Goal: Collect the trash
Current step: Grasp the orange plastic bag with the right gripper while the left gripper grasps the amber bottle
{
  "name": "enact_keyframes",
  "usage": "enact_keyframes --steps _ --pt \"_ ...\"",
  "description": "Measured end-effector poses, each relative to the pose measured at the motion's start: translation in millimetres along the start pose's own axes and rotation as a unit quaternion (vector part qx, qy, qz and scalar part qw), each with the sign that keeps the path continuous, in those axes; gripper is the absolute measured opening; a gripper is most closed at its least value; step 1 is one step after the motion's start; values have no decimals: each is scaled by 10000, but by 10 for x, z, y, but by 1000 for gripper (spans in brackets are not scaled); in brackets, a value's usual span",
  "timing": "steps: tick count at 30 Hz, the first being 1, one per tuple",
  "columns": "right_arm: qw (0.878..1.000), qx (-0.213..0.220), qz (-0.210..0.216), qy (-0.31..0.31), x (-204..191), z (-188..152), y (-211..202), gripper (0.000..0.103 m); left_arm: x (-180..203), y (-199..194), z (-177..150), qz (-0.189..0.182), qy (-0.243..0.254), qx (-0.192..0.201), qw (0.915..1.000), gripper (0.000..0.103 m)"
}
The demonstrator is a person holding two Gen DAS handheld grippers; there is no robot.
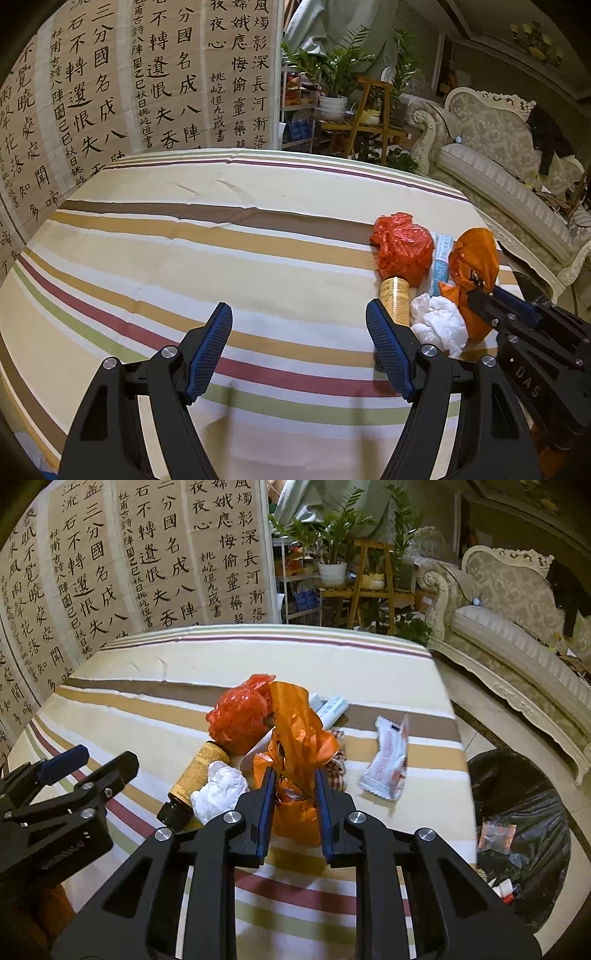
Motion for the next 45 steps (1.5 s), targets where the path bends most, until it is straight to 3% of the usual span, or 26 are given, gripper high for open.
enact_keyframes --steps 12,19,25,29,33,35,45 --pt "9993 208 -150 279 366 -58 -258 21 310 117 -6 -129 338 -159 9992 73" --pt "9987 216 -144 438 536 -123 -290 21 424 233 18 -25 552 -287 9981 72" --pt "9984 219 -117 515 615 -173 -295 21 493 296 5 -132 614 -425 9971 55" --pt "9983 201 -110 538 629 -181 -287 21 505 309 0 -223 643 -485 9965 54" --pt "9983 177 -90 549 624 -210 -270 21 522 323 -23 -361 690 -582 9953 39" --pt "9983 176 -90 547 620 -212 -270 21 534 325 -44 -432 718 -620 9946 25" --pt "9984 149 -97 538 601 -244 -250 21 360 264 -99 -445 416 -562 9966 25"
Point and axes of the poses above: each gripper's, at about its wrist camera, not at the fingertips, and y roughly the way its jaws point, x to its right, z to its top, the point moved 10 cm from there along y, roughly the way its jaws point, and after that the axes turned 12 degrees about -x, right-handed, at the moved point
